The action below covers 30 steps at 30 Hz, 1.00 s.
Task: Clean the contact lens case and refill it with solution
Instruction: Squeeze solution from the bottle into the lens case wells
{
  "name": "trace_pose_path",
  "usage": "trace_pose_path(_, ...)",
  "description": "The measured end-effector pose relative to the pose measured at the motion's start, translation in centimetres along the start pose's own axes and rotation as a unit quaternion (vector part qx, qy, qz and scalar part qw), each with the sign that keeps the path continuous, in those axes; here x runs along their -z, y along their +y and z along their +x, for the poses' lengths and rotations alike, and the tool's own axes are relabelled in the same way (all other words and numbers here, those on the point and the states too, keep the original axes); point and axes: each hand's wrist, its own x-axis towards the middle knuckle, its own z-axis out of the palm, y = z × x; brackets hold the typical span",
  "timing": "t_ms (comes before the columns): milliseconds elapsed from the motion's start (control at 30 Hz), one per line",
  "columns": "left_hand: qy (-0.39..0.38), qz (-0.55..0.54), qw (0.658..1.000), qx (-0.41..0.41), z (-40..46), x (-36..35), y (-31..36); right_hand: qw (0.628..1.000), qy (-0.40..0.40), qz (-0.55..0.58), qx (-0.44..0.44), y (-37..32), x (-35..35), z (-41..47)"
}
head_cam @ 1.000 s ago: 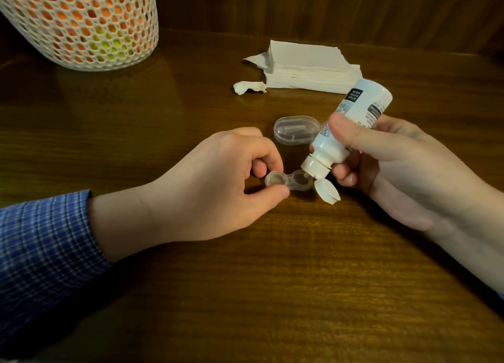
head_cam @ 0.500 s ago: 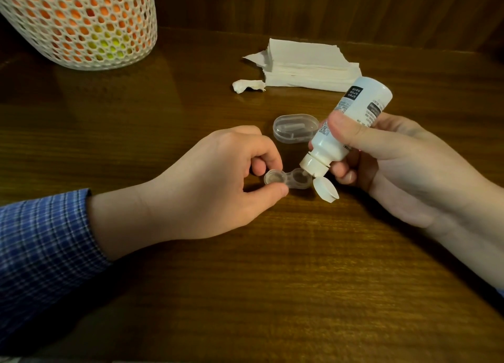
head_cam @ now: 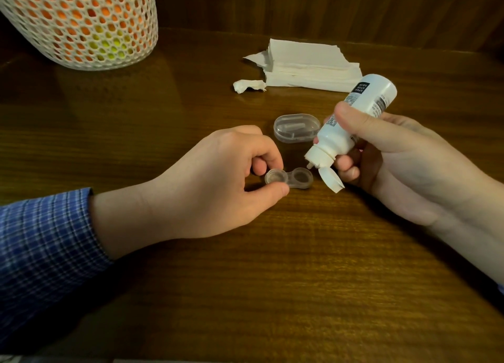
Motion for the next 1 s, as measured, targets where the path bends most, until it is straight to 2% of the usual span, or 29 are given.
trace_pose_path(567, -0.004, 0.001, 1.0, -0.002, -0.04, -0.04, -0.03, 0.999, -0.007, -0.034, 0.013, -0.07, -0.01, -0.17)
trace_pose_path(1000, -0.005, 0.006, 1.0, -0.001, 0.03, 0.03, 0.1, 0.999, 0.009, -0.006, -0.033, -0.52, -0.05, 0.1)
